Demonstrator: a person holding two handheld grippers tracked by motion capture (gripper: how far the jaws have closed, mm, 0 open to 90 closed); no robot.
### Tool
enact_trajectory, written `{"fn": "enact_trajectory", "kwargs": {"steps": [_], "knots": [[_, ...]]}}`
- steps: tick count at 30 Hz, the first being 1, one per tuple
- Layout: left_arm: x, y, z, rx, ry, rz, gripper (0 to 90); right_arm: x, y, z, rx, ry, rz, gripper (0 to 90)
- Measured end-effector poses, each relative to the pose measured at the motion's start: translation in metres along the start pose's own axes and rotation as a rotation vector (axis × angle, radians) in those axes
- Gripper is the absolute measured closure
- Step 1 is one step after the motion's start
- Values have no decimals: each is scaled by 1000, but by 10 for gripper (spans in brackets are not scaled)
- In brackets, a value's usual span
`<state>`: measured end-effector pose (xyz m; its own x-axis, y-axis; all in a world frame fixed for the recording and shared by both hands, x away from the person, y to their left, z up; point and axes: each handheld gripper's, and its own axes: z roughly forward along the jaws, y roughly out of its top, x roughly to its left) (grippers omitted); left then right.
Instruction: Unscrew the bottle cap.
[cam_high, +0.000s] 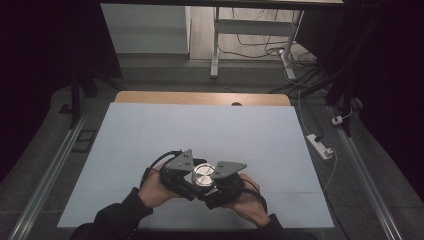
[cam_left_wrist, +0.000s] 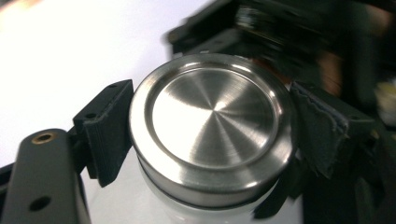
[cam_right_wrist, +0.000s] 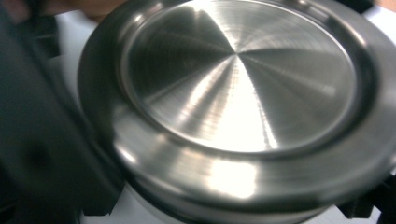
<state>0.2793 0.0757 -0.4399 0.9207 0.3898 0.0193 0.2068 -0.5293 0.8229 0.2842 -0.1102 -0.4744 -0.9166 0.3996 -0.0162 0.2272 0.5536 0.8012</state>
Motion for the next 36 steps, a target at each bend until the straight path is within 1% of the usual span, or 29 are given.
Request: {"fn": "enact_trajectory", "kwargs": {"steps": [1, 2, 3, 4, 5, 6, 7, 8, 9, 10, 11, 13, 14, 15, 16, 17, 18, 19, 20, 22, 23, 24, 25, 26, 27, 29, 32, 33, 36], "knots": [[-2, 1, 3, -1, 19, -10, 191, -2, -1, 0, 1, -18, 18, 143], [-1, 1, 4, -1, 8, -8, 182, -4, -2, 0, 0, -24, 31, 143], [1, 1, 3, -2, -12, -5, 133, -5, -3, -1, -9, -12, 34, 143], [5, 1, 1, -9, -46, -11, 133, -5, -3, -1, -9, -12, 34, 143], [9, 1, -2, -24, -86, -27, 38, -4, -2, -3, -26, 9, 29, 143], [14, 0, -7, -42, -124, -31, 38, -4, -2, -3, -26, 9, 29, 143], [17, -1, -11, -54, -161, -28, 37, -4, -1, -5, -34, 25, 28, 143], [21, -1, -16, -56, -195, -11, 26, -4, 0, -5, -40, 43, 21, 143], [22, -2, -19, -58, -215, 10, 29, -2, 1, -6, -43, 67, 9, 143], [23, -3, -22, -52, -239, 48, 39, -1, 1, -6, -43, 76, -3, 143], [23, -4, -24, -44, -258, 77, 52, 0, 1, -5, -39, 96, -19, 143], [21, -5, -25, -14, -294, 138, 100, 4, 2, -4, -30, 128, -45, 143], [20, -6, -24, 2, -296, 161, 103, 6, 2, -3, -26, 145, -58, 143], [18, -6, -22, 20, -300, 177, 115, 11, 3, -2, -19, 172, -88, 144], [16, -6, -21, 34, -306, 194, 115, 11, 3, -2, -19, 172, -88, 144], [15, -7, -20, 35, -319, 209, 164, 15, 3, -1, -19, 186, -114, 144], [14, -8, -19, 32, -331, 213, 180, 16, 4, -1, -18, 189, -117, 144], [14, -8, -19, 24, -326, 214, 183, 16, 4, -2, -16, 185, -118, 143], [13, -8, -19, 18, -312, 208, 183, 16, 4, -2, -16, 185, -118, 143], [13, -7, -18, 3, -277, 180, 187, 14, 4, -3, -19, 168, -102, 143], [13, -6, -16, -5, -249, 161, 188, 12, 4, -3, -24, 155, -91, 144], [11, -6, -15, -10, -212, 143, 189, 11, 4, -3, -26, 136, -73, 144], [9, -4, -13, -10, -178, 130, 190, 7, 3, -4, -26, 95, -49, 143], [7, -3, -12, -6, -141, 120, 190, 4, 3, -4, -25, 78, -36, 144], [4, -2, -10, -11, -104, 101, 190, 4, 3, -4, -25, 78, -36, 144], [1, 1, -8, -13, -52, 76, 190, 1, 2, -5, -30, 50, -7, 144], [-2, 2, -7, -29, -2, 38, 191, -1, 2, -6, -40, 28, 25, 144], [-3, 2, -7, -31, 9, 28, 191, -1, 3, -7, -41, 13, 36, 144], [-6, 3, -5, -40, 40, -5, 191, -2, 3, -7, -45, 0, 40, 144]]}}
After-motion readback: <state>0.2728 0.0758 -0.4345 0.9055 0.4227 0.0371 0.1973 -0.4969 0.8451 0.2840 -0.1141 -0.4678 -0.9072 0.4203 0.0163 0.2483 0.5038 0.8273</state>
